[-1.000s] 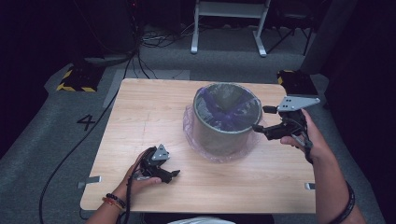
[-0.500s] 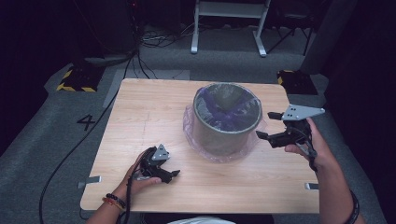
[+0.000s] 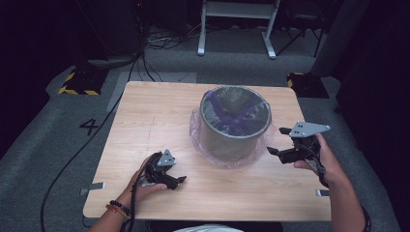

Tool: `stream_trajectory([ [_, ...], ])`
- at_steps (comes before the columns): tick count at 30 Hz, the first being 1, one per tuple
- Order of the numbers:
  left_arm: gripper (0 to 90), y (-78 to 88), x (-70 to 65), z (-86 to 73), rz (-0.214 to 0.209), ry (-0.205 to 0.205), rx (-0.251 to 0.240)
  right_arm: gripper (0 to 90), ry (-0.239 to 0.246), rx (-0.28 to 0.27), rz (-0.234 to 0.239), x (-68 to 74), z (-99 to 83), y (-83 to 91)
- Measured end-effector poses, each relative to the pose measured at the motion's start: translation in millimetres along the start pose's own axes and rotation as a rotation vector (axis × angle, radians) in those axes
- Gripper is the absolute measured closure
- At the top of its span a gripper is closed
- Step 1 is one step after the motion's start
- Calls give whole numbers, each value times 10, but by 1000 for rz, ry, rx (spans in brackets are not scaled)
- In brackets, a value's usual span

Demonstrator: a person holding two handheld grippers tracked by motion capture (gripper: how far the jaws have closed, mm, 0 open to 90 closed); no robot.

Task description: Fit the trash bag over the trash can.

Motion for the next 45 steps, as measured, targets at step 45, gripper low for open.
stream_trajectory([
  [45,144,0,1,0,0,0,0,177,-156,207,-27,130,-1428,-143],
])
Point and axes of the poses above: each handheld gripper's, and its own axes: y roughly backward along the jaws, z roughly out of its top, x roughly to its left, the point moved 7 cm from there along -y, roughly forward along the jaws, and after that the axes turned 7 degrees about -x, right-handed, at the moved point
